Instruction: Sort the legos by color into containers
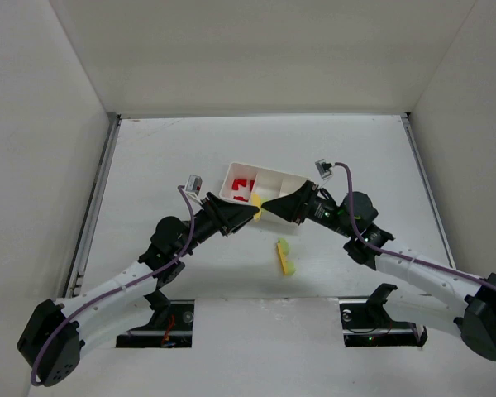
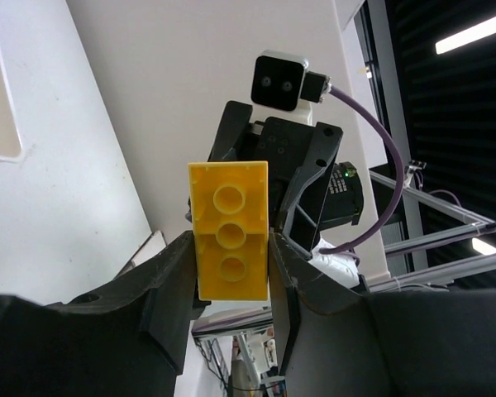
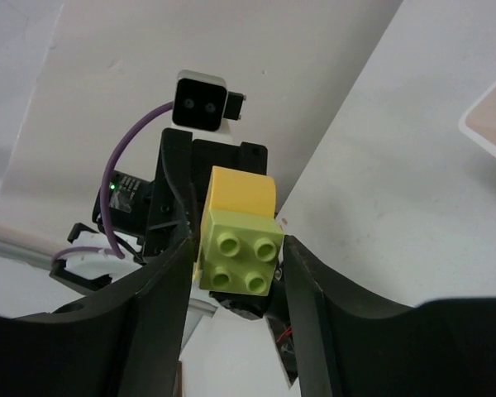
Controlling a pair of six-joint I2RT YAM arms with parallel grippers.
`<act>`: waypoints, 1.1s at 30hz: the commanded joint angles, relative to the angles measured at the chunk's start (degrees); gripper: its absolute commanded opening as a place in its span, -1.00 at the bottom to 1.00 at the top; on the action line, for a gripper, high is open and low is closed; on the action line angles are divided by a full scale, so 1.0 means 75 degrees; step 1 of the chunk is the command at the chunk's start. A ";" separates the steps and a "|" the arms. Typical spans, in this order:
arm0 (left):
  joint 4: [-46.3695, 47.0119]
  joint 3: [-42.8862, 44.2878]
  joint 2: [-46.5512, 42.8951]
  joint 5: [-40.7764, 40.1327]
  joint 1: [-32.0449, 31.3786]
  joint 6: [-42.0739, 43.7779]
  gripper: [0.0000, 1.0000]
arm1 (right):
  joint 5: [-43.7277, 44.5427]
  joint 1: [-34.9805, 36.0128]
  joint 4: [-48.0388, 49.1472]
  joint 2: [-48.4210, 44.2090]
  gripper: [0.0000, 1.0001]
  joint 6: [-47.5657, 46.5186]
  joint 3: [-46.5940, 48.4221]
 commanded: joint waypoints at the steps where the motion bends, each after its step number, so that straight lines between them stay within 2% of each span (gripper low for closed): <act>1: 0.0628 0.0018 0.0040 0.0141 -0.0081 0.0036 -0.65 | -0.0091 -0.0016 0.0583 0.0013 -0.02 0.0037 0.0057; 6: 0.0582 0.0006 0.0028 0.0094 -0.0057 0.0095 -0.66 | -0.0115 -0.0016 0.0583 0.0048 -0.40 0.0142 0.0069; 9: 0.0570 -0.0041 -0.0053 0.0129 0.0024 0.0142 -0.70 | 0.0003 -0.0132 0.0525 -0.0127 -0.49 0.0143 -0.0094; 15: -0.0085 -0.0029 -0.0381 0.0270 0.0458 0.0352 -0.73 | -0.0149 -0.0928 0.0291 -0.0806 -0.49 0.0225 -0.0516; 20: -0.0543 0.0181 -0.0137 0.0258 0.0657 0.0797 -0.74 | -0.0196 -0.1398 -0.0002 -0.1123 -0.49 0.0108 -0.0704; 25: -0.1409 0.1164 0.1057 0.0002 0.0939 0.1815 -0.73 | 0.0236 -0.1528 -0.0739 -0.1275 -0.48 -0.0477 -0.0751; 33: -0.3471 0.3168 0.3073 -0.1767 0.0249 0.3995 -0.60 | 0.1572 -0.1293 -0.2134 -0.1580 -0.48 -0.1567 -0.0693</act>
